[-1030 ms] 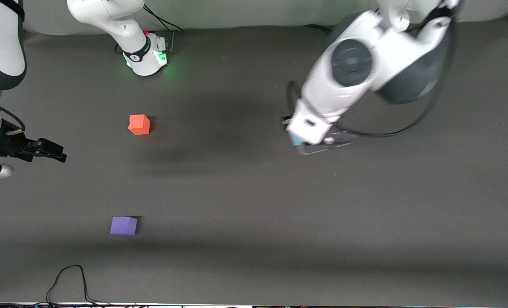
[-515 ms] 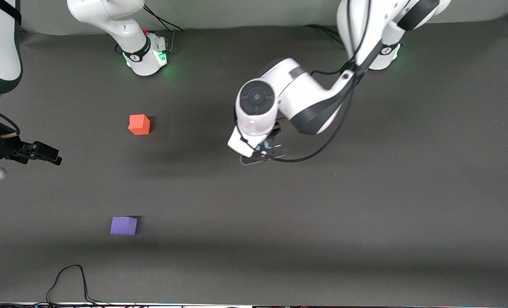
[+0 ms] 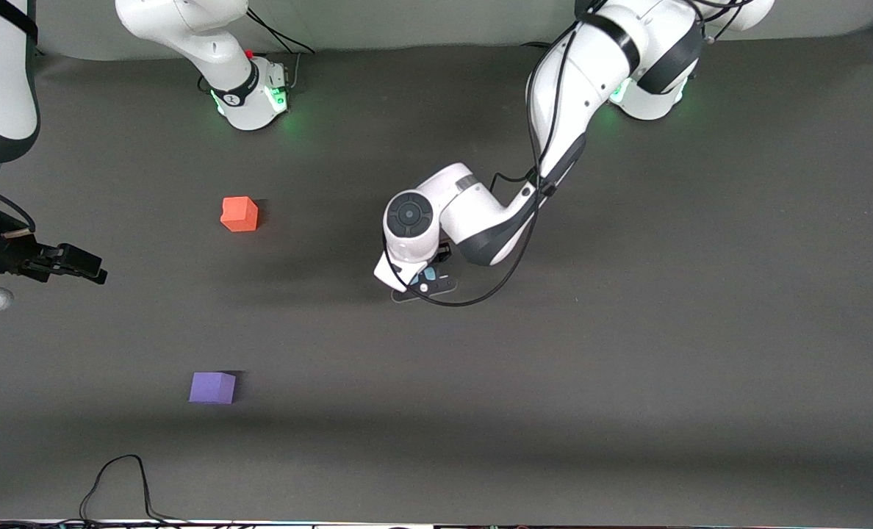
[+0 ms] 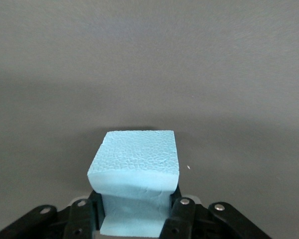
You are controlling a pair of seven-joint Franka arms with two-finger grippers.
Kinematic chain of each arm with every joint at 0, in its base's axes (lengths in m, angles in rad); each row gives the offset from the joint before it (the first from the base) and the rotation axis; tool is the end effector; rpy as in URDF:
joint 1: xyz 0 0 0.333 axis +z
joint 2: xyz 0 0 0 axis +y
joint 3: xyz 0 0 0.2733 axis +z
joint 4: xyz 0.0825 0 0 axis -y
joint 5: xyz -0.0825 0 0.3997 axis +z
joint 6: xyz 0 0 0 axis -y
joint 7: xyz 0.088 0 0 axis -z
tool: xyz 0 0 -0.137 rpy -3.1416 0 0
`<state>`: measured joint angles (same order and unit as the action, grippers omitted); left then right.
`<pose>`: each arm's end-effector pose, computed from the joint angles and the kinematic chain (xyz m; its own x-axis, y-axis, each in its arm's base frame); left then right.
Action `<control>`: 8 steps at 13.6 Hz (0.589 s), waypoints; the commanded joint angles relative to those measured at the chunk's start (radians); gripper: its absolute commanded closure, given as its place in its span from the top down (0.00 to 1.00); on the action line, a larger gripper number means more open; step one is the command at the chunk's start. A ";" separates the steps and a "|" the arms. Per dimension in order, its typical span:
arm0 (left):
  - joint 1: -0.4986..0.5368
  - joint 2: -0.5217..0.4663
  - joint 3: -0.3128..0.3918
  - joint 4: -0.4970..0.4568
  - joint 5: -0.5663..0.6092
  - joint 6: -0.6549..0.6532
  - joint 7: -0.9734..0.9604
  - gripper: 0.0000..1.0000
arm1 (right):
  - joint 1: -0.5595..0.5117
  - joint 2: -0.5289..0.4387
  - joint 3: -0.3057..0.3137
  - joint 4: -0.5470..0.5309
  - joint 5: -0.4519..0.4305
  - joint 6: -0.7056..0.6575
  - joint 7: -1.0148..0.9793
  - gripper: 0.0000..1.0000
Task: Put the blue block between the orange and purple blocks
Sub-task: 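Carry the blue block with the left gripper toward the table middle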
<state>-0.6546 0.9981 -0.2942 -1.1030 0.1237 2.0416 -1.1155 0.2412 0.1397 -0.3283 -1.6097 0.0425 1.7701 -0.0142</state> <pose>0.4849 -0.5662 0.1572 0.9640 0.2287 -0.1355 0.2354 -0.9712 0.0358 0.6163 -0.0407 0.4715 0.9966 -0.0770 0.0282 -0.0771 -0.9970 0.0034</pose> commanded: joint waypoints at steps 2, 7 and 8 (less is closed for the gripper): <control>-0.040 0.031 0.032 0.022 0.017 0.022 -0.021 0.57 | 0.001 0.008 -0.003 0.008 0.020 0.000 -0.024 1.00; -0.013 -0.024 0.032 0.018 0.017 -0.058 -0.014 1.00 | 0.010 0.021 0.006 0.010 0.025 0.002 -0.023 1.00; 0.027 -0.054 0.030 0.023 0.019 -0.116 0.000 1.00 | 0.010 0.024 0.006 0.010 0.025 0.002 -0.023 1.00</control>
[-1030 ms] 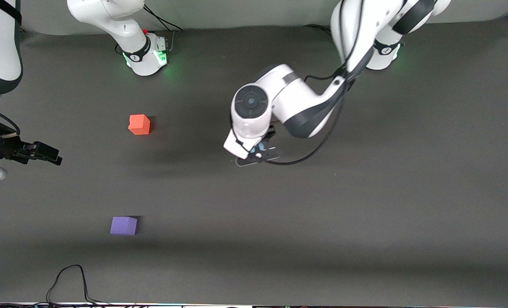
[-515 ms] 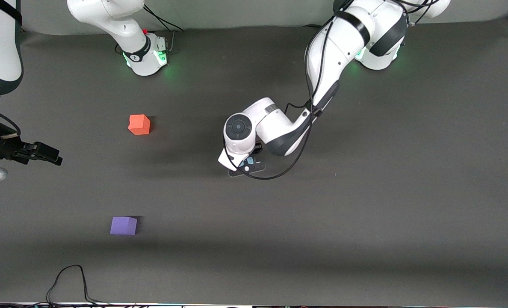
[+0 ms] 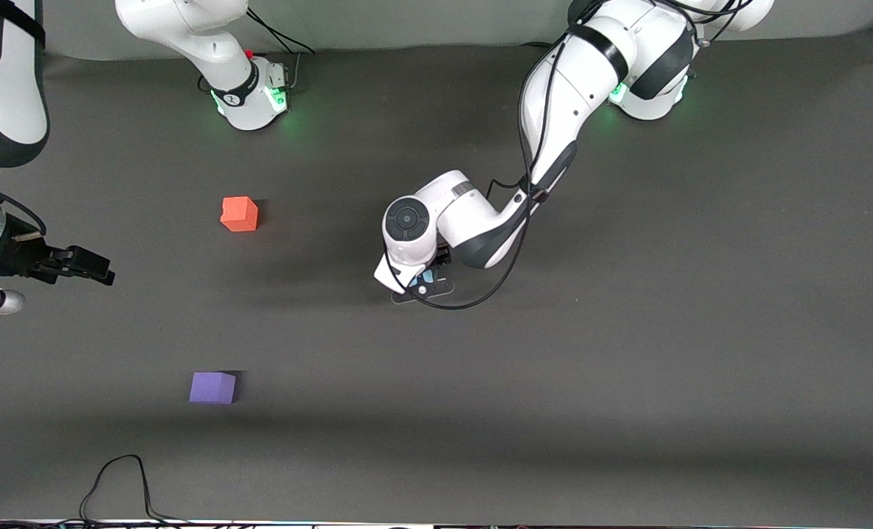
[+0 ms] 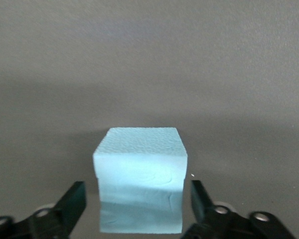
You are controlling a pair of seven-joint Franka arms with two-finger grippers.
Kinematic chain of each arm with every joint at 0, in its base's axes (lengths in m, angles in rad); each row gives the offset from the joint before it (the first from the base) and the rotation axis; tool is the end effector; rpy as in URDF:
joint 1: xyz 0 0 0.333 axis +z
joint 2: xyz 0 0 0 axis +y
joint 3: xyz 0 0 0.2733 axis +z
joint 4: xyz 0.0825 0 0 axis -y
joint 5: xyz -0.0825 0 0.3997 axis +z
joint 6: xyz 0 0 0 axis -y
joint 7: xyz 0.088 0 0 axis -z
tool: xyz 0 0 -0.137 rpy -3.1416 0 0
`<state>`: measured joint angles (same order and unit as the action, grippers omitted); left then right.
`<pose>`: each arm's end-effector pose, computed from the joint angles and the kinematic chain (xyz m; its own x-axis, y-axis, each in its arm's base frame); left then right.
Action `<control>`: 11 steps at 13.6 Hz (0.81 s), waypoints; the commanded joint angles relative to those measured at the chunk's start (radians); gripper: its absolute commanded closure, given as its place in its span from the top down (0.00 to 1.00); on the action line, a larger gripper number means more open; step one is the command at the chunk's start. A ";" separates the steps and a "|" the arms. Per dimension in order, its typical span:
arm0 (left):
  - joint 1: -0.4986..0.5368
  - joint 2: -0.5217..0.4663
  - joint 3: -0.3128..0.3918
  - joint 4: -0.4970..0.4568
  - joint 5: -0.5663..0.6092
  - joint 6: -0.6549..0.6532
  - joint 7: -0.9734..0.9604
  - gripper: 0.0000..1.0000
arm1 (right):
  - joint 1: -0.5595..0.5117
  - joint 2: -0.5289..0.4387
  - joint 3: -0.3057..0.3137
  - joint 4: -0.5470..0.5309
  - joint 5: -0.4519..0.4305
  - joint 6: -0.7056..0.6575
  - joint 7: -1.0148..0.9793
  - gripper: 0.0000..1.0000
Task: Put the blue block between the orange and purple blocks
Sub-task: 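Set the blue block down and open the left gripper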
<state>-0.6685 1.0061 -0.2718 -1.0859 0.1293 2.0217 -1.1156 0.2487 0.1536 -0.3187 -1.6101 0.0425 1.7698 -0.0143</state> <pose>0.4877 -0.5633 0.1547 0.9657 0.2292 -0.1218 0.2325 -0.9725 0.0126 0.6187 -0.0300 0.4628 0.9981 -0.0599 0.0138 -0.0600 -0.9982 0.0064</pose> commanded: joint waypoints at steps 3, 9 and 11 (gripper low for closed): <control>0.162 -0.231 -0.001 -0.003 0.003 -0.301 0.121 1.00 | 0.020 0.021 0.004 0.012 0.043 0.005 -0.021 1.00; 0.487 -0.613 0.000 -0.282 -0.046 -0.419 0.540 1.00 | 0.239 0.161 0.007 0.108 0.195 0.020 -0.010 1.00; 0.602 -0.710 0.002 -0.356 -0.056 -0.429 0.633 1.00 | 0.325 0.211 0.007 0.134 0.200 0.036 -0.010 1.00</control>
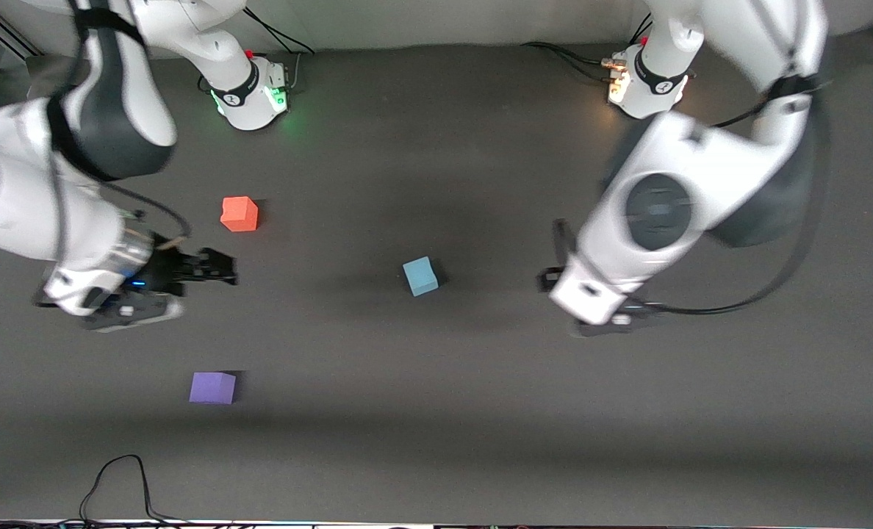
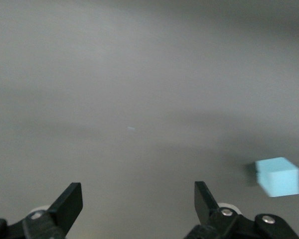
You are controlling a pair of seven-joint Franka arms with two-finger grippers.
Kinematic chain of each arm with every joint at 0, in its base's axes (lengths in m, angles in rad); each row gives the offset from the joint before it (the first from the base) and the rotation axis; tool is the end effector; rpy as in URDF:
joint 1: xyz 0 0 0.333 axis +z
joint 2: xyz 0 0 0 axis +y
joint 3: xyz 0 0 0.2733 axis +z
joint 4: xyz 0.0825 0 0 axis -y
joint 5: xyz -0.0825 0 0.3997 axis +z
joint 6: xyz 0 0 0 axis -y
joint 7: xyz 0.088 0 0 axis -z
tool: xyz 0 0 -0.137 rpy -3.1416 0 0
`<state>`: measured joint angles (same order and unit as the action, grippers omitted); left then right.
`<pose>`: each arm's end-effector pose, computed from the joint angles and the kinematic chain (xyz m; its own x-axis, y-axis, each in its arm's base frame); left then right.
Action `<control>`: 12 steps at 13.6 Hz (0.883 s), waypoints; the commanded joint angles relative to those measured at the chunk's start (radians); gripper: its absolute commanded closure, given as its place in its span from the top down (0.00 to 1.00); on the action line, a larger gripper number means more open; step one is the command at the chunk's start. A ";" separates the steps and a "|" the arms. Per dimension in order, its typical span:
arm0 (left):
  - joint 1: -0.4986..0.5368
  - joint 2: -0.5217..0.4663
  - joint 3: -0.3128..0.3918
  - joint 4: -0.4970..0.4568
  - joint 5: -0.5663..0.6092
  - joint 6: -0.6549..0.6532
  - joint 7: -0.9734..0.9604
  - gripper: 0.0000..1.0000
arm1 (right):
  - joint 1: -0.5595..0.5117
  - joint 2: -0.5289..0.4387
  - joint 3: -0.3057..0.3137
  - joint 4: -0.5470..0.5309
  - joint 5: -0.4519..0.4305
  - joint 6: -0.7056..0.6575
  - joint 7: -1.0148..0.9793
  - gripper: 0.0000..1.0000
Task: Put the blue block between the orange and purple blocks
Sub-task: 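Grasp the blue block with the right gripper while the left gripper withdraws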
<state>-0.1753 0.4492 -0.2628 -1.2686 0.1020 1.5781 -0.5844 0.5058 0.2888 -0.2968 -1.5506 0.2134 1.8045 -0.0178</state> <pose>0.6211 -0.2454 0.4261 0.9811 0.1587 -0.1108 0.1529 -0.9865 -0.0590 0.6247 0.1715 0.4129 0.9823 0.1859 -0.0216 0.1819 -0.9756 -0.1231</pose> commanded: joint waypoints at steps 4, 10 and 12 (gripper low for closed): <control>0.282 -0.325 -0.001 -0.305 -0.028 -0.021 0.316 1.00 | 0.221 0.188 -0.015 0.076 0.056 0.143 -0.002 1.00; 0.301 -0.425 0.090 -0.408 -0.010 0.014 0.409 1.00 | 0.362 0.380 -0.013 0.072 0.170 0.344 -0.001 1.00; 0.113 -0.426 0.306 -0.408 -0.008 0.020 0.471 1.00 | 0.392 0.433 -0.013 0.072 0.173 0.381 -0.002 1.00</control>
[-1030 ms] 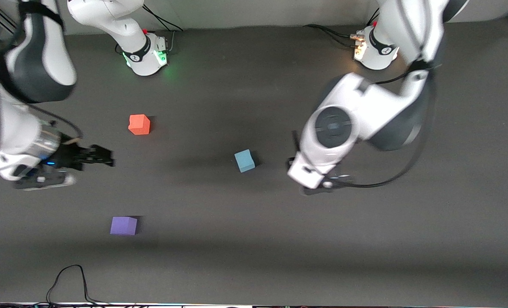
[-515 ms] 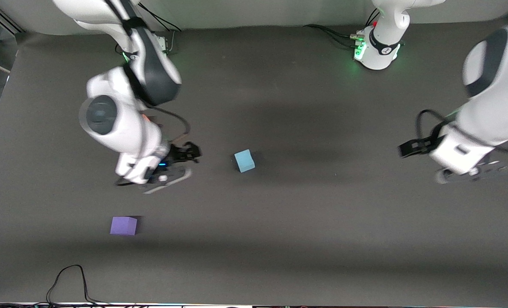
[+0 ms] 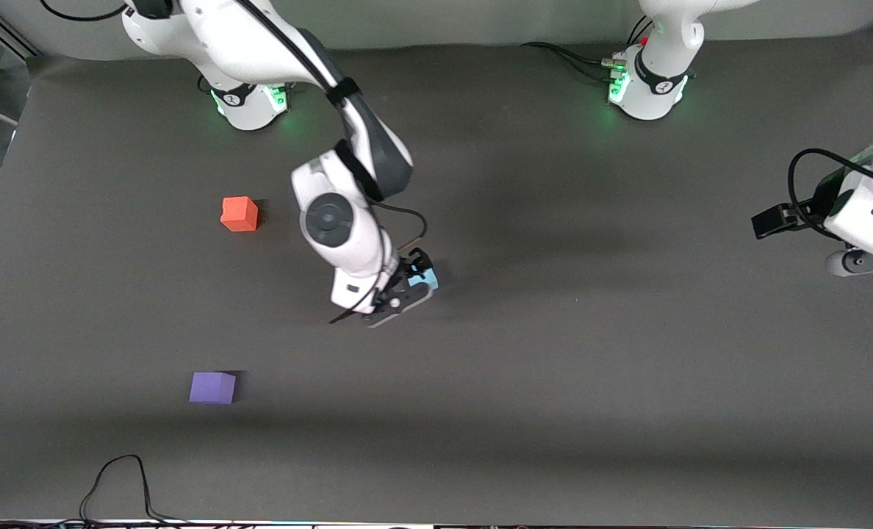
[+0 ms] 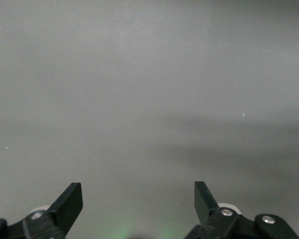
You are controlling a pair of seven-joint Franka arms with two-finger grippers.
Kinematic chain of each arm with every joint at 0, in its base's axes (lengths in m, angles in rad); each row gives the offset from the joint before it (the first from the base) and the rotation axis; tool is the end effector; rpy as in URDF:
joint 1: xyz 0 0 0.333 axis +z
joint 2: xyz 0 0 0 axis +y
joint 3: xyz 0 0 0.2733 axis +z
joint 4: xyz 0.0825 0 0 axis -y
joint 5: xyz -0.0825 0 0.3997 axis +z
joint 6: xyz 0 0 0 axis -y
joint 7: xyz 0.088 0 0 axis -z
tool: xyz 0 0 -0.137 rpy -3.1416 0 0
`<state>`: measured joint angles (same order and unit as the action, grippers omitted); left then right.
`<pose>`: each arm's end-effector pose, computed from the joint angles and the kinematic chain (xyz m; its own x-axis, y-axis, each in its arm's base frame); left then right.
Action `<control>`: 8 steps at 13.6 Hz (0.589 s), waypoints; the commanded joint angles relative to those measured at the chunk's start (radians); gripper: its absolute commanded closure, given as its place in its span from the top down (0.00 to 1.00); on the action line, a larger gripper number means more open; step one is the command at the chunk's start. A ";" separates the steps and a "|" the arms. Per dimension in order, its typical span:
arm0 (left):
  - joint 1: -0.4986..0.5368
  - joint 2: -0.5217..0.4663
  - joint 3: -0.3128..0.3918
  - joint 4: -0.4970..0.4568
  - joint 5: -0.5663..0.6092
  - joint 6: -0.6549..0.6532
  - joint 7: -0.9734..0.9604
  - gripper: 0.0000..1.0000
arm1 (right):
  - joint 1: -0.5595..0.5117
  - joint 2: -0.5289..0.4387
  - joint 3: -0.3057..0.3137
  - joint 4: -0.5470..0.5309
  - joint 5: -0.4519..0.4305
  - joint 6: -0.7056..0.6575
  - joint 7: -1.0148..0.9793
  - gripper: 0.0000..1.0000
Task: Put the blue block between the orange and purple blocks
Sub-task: 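Grasp the blue block with the right gripper while the left gripper withdraws, then carry the blue block with the right gripper toward the purple block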
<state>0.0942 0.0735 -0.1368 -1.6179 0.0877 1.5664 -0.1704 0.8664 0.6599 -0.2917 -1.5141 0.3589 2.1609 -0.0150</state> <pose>0.5793 -0.0109 0.4872 0.9859 0.1267 -0.1091 0.1163 -0.9885 -0.0969 0.5626 0.4161 0.2171 0.9000 0.4357 0.0147 0.4340 -0.8924 -0.1235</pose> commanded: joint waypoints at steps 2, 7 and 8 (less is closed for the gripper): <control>-0.322 -0.051 0.354 -0.059 0.006 0.024 0.057 1.00 | 0.049 0.096 -0.018 0.035 0.029 0.056 -0.005 1.00; -0.333 -0.049 0.355 -0.056 0.001 -0.005 0.052 1.00 | 0.066 0.161 -0.017 0.032 0.028 0.073 -0.005 1.00; -0.329 -0.049 0.355 -0.056 -0.003 -0.015 0.052 1.00 | 0.066 0.170 -0.015 0.029 0.026 0.063 -0.005 1.00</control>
<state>-0.2169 0.0531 0.1962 -1.6445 0.0873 1.5633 -0.1250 0.9151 0.7971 -0.2923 -1.5045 0.3604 2.2348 -0.0151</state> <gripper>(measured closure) 0.000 0.000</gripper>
